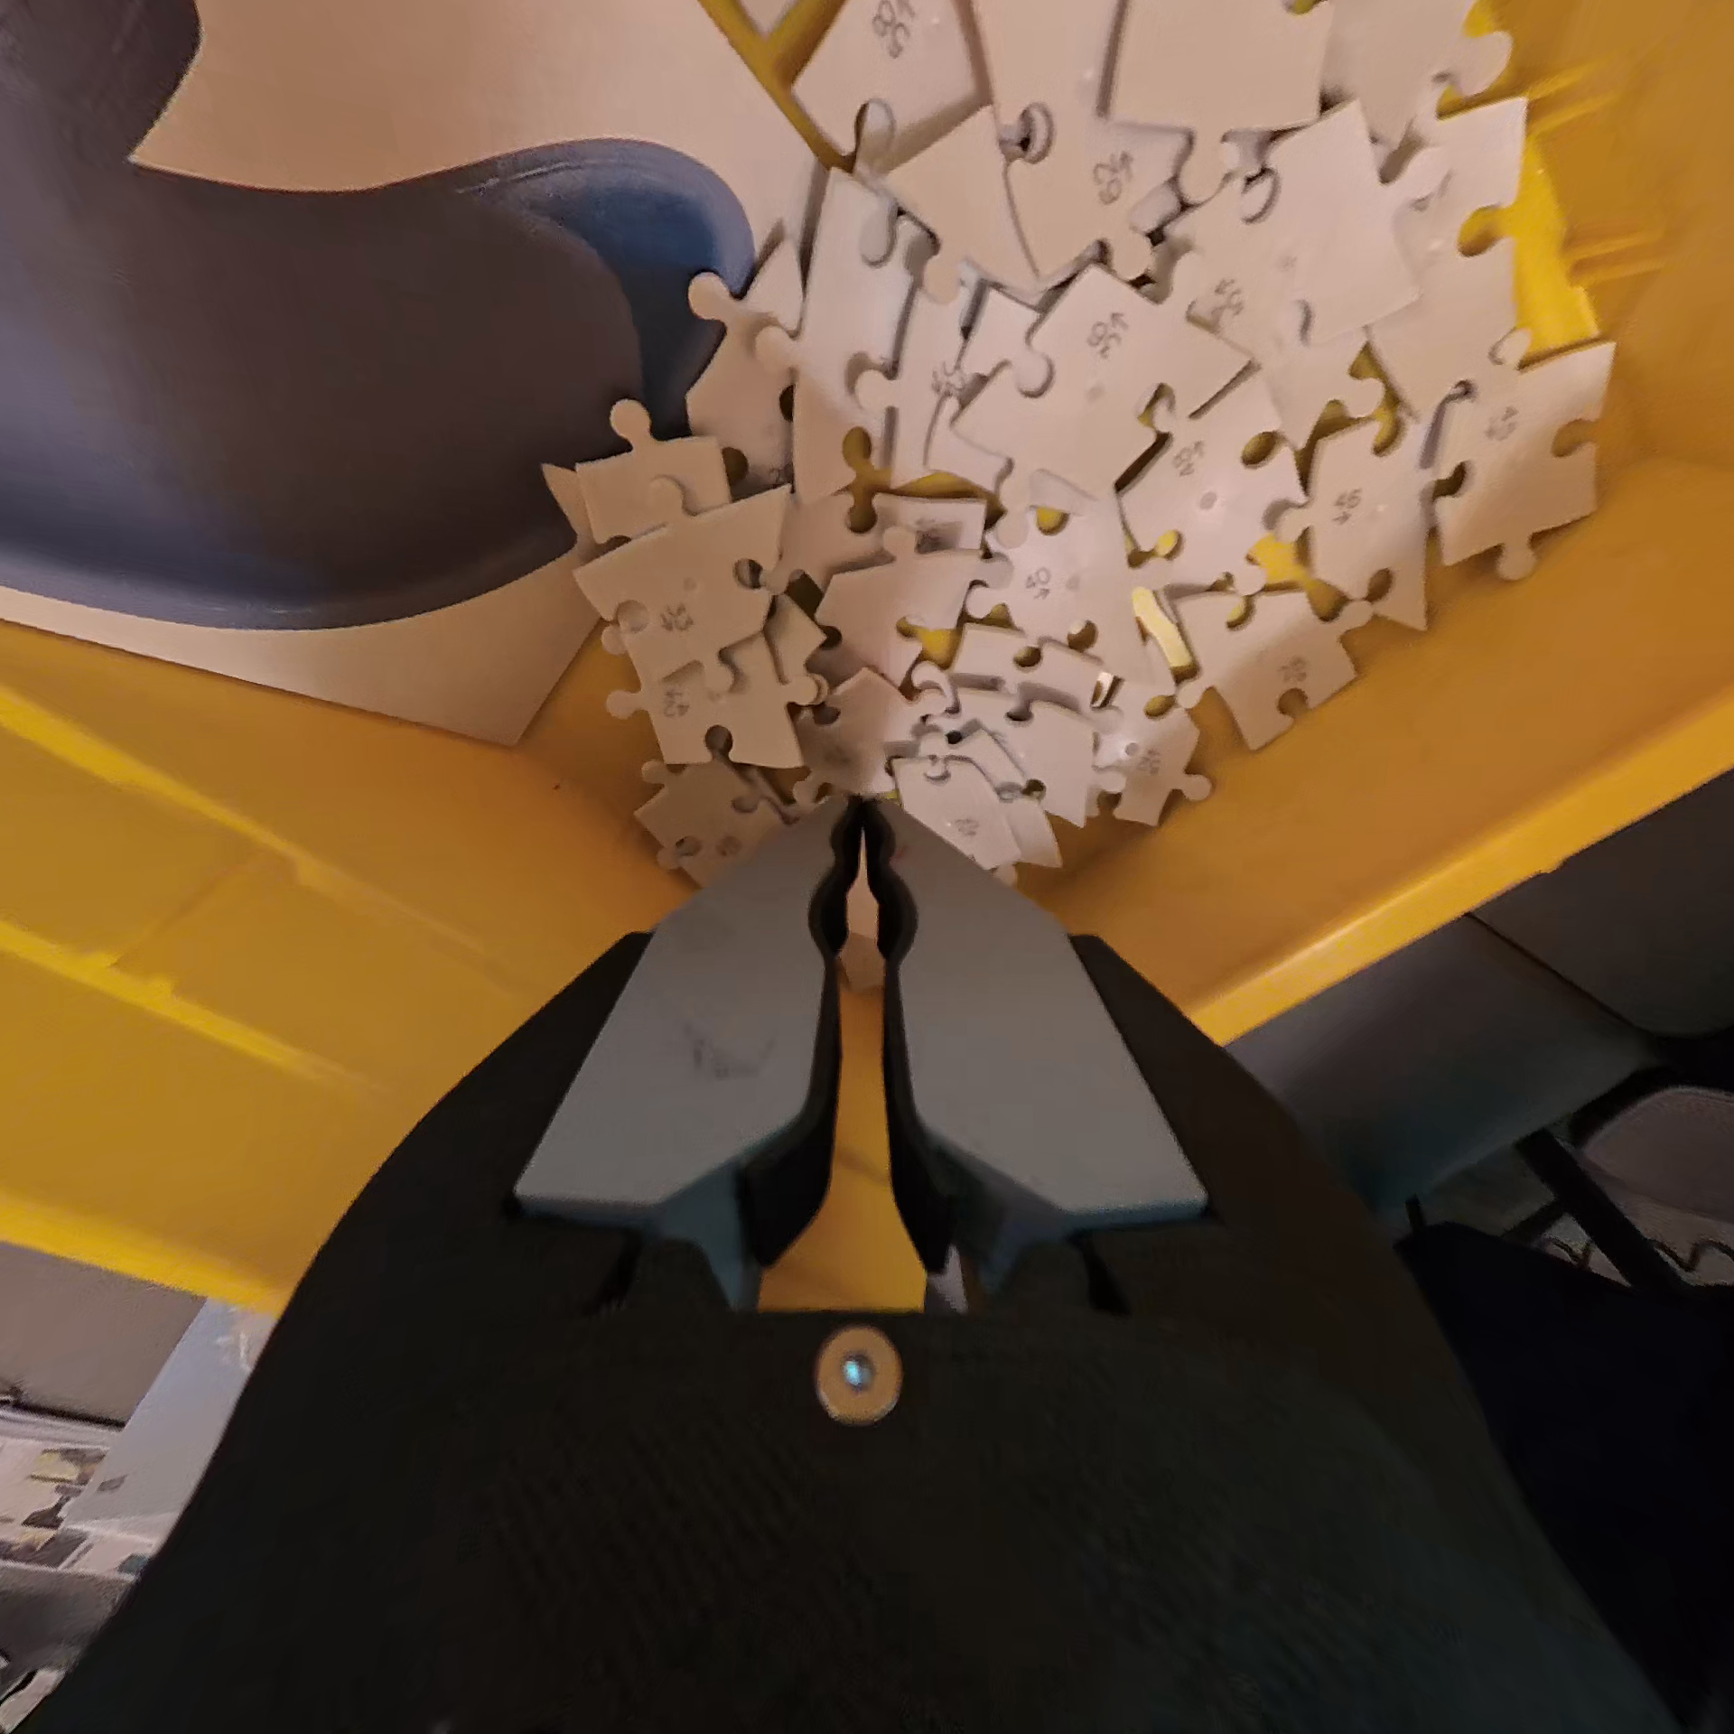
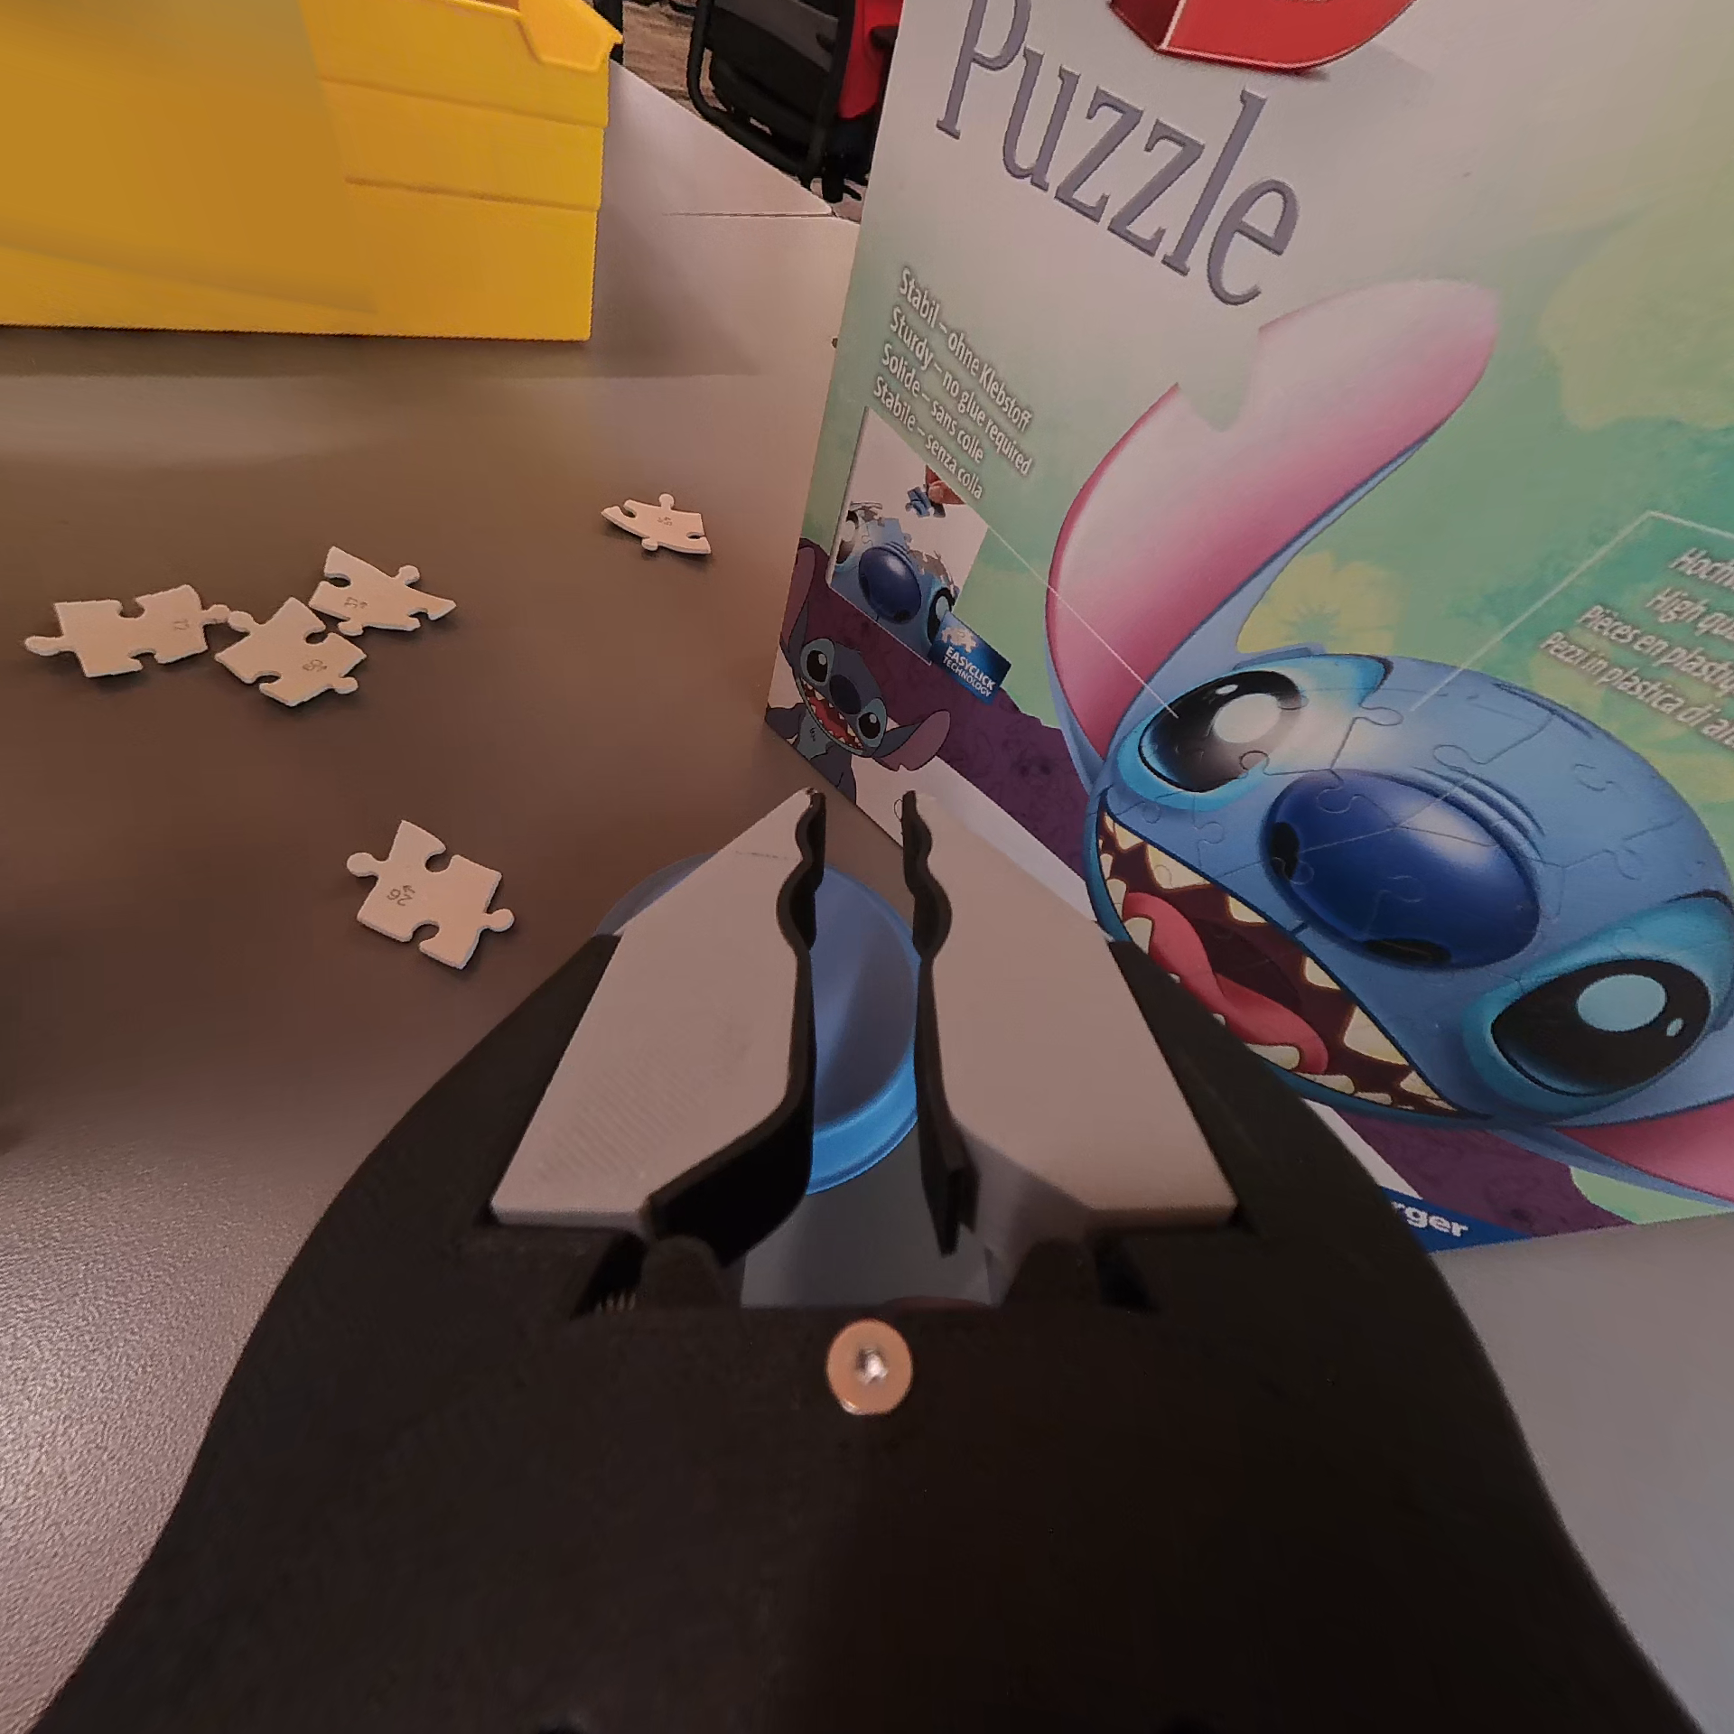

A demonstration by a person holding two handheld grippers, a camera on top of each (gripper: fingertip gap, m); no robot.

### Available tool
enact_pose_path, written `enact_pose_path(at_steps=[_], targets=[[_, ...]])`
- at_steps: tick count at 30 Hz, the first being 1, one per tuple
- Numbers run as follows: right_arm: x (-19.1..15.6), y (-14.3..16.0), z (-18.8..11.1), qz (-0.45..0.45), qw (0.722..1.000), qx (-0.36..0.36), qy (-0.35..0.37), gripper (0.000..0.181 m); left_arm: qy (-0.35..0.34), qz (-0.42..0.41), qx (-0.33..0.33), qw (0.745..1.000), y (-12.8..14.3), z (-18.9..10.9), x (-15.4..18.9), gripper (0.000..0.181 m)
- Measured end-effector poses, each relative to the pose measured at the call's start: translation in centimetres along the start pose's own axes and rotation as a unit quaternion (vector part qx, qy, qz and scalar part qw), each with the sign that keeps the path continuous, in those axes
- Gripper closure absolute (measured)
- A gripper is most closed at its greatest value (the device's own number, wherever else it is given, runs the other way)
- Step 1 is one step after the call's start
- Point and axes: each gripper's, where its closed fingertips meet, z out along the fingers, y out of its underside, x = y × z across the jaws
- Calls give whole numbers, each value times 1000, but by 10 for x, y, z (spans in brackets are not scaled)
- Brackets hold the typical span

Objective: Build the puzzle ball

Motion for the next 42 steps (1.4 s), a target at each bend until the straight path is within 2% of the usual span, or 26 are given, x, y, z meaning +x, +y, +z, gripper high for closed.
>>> enact_pose_path(at_steps=[2, 3, 4, 10, 16, 19, 36, 39, 42], targets=[[0, 0, 0, -1, 1000, -1, 0, 168, 19, -2, -3, 1000, 4, 0, 5, 177], [0, 0, 0, -1, 1000, -1, -1, 168, 20, -2, -8, 1000, 6, 1, 6, 166], [0, 0, 0, 0, 1000, -1, -1, 168, 17, -3, -10, 1000, 8, 1, 5, 162], [0, 0, 0, -2, 1000, -1, 0, 169, 29, 11, -1, 1000, 5, -3, 15, 158], [0, 0, 0, -1, 1000, 0, 0, 169, 20, 19, -29, 999, 8, 5, 16, 157], [0, 0, 0, -2, 1000, 0, -1, 169, 4, 8, -26, 1000, 9, 3, 10, 147], [-1, 0, 0, -4, 1000, -1, -3, 169, 9, 24, -22, 999, 8, 7, 6, 152], [-2, 0, 0, -6, 1000, -1, -4, 168, 10, 26, -18, 999, 8, 5, 6, 157], [-2, 0, 0, -6, 1000, -2, -4, 169, 9, 27, 3, 1000, 4, -2, 6, 171]])
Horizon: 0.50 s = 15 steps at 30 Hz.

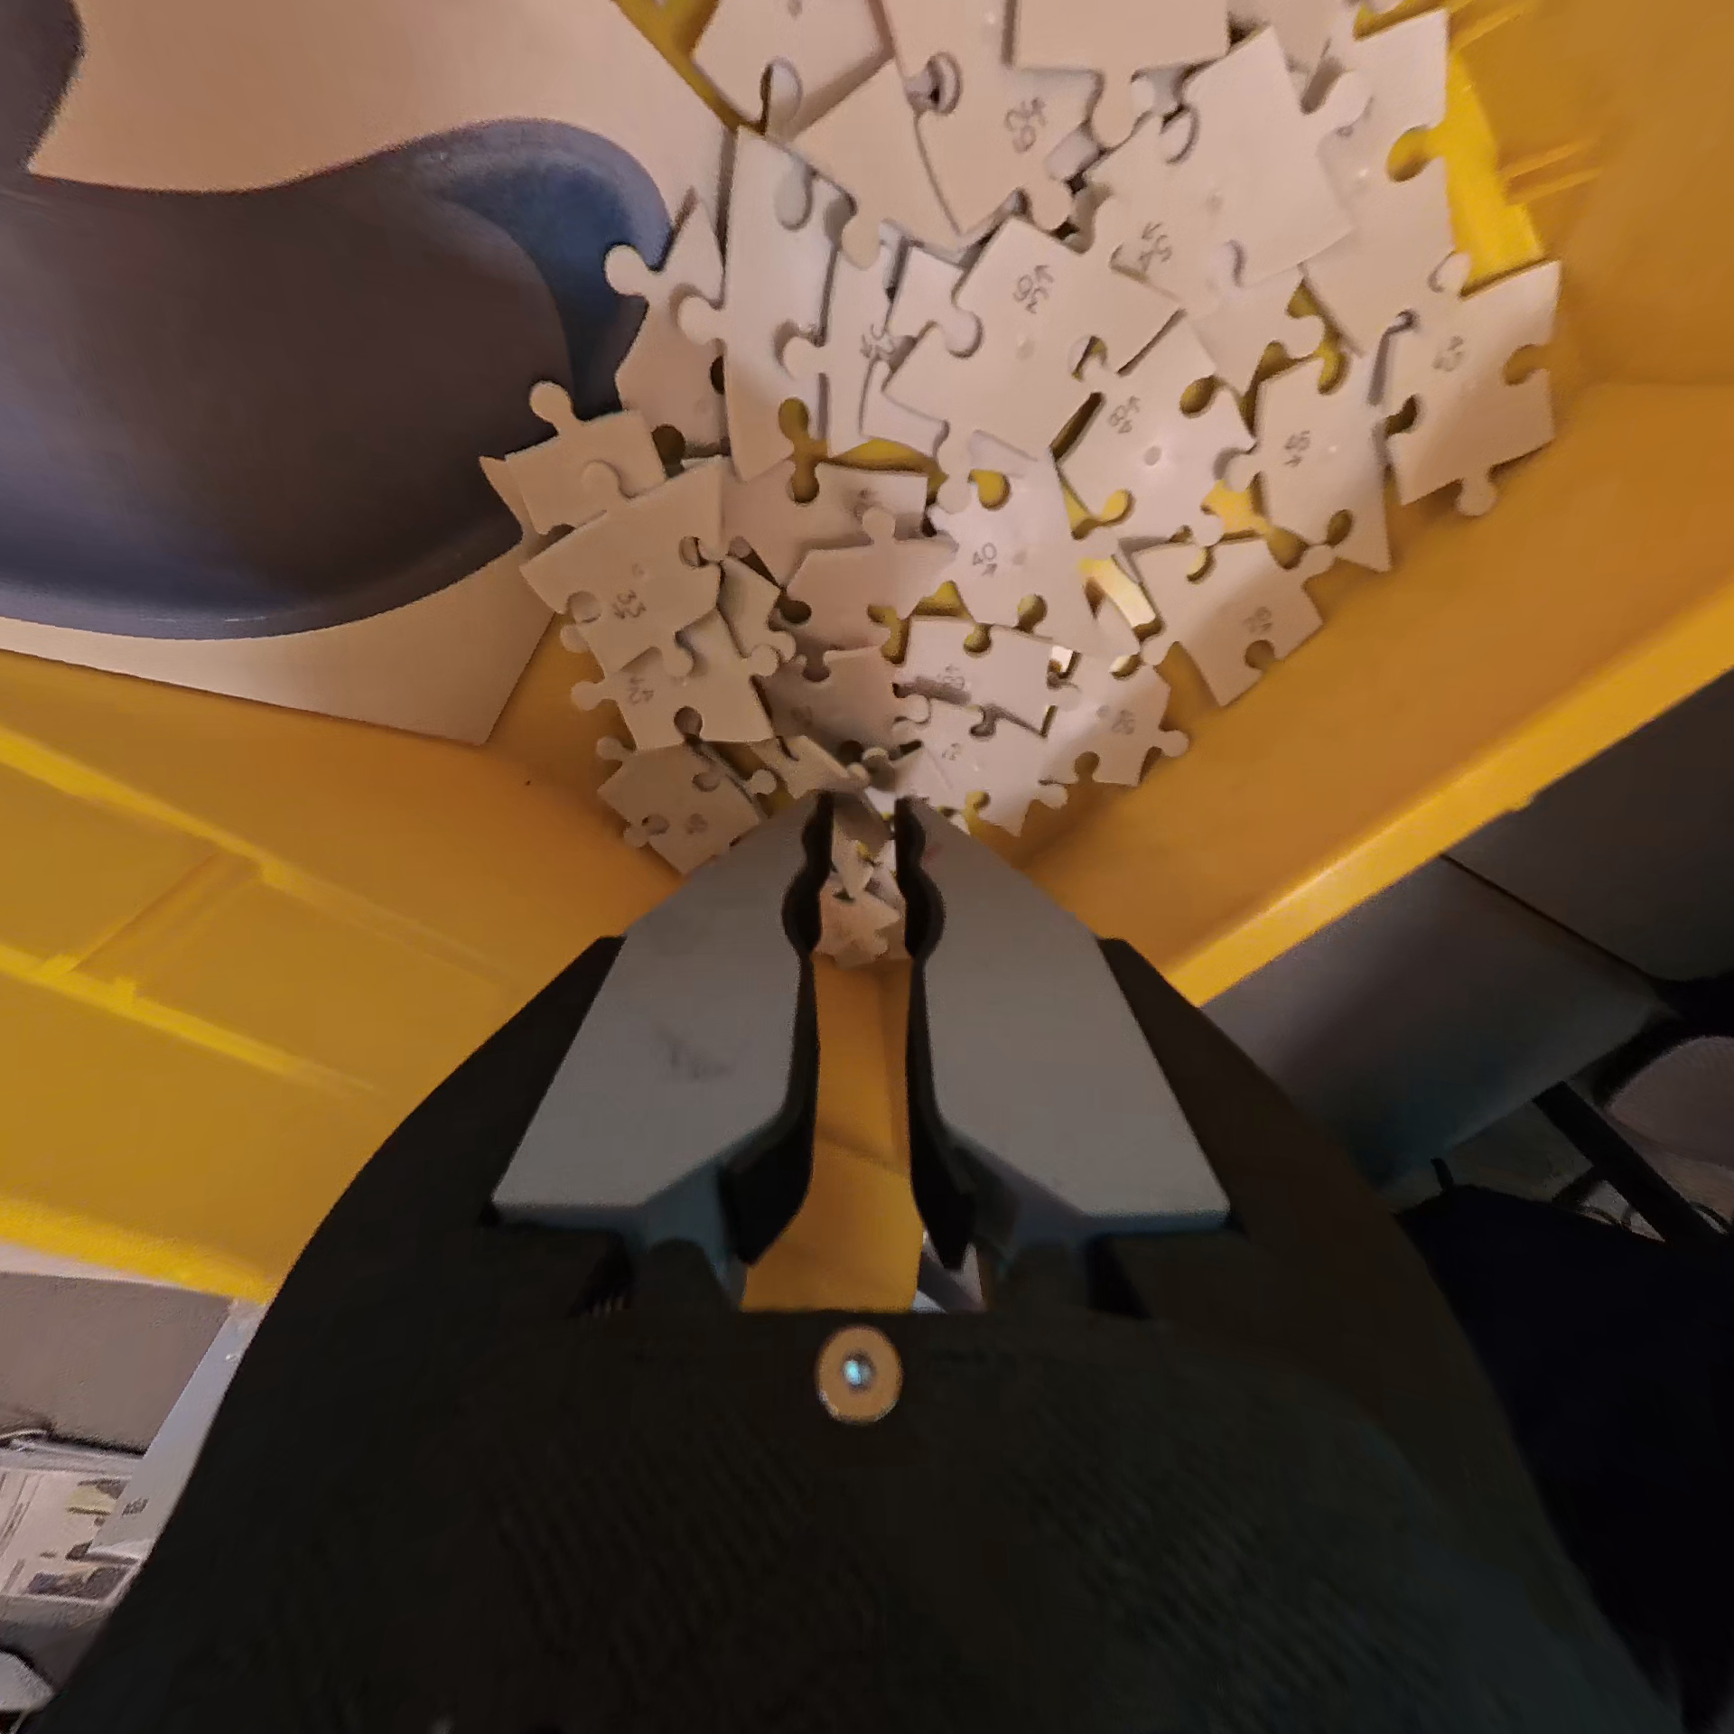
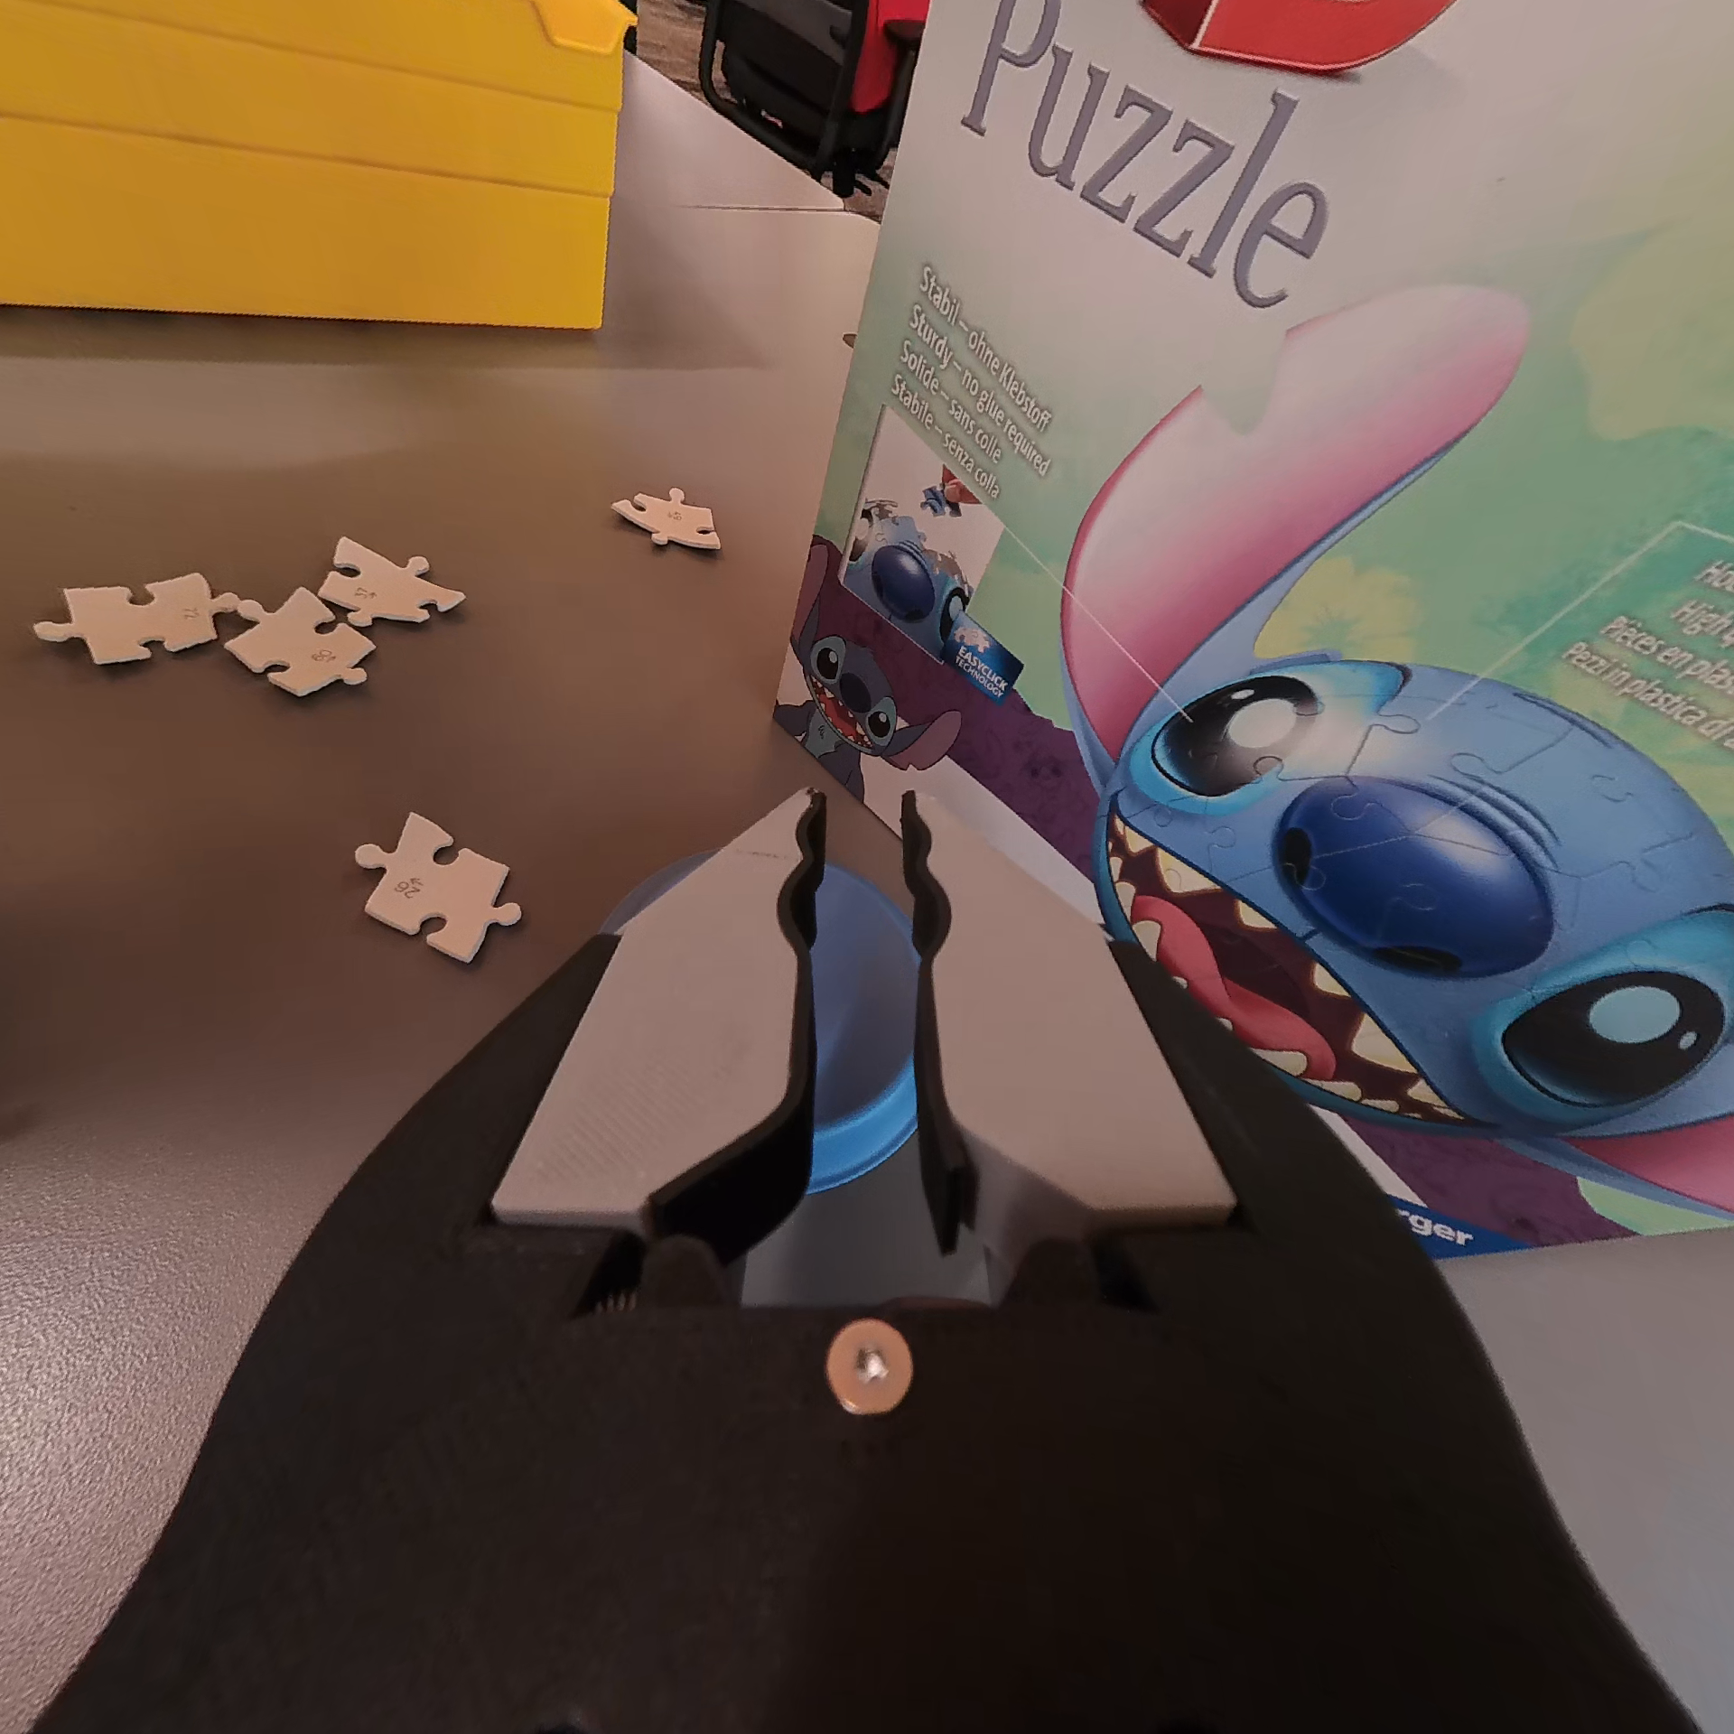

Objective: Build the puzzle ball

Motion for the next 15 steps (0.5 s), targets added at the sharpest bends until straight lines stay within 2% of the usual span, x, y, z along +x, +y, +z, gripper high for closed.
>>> enact_pose_path(at_steps=[6, 9, 12, 15], targets=[[0, 0, 0, -1, 1000, -1, 0, 169, -13, 3, 12, 1000, -1, -7, -3, 177], [0, 0, 0, 0, 1000, -1, -1, 169, -35, -4, 32, 999, -3, -20, -8, 181], [0, -1, 0, 2, 1000, 2, -3, 169, -74, -11, 96, 993, -15, -49, -11, 181], [-2, -2, 0, 3, 1000, 4, -7, 169, -115, -4, 204, 972, -46, -86, -7, 181]])
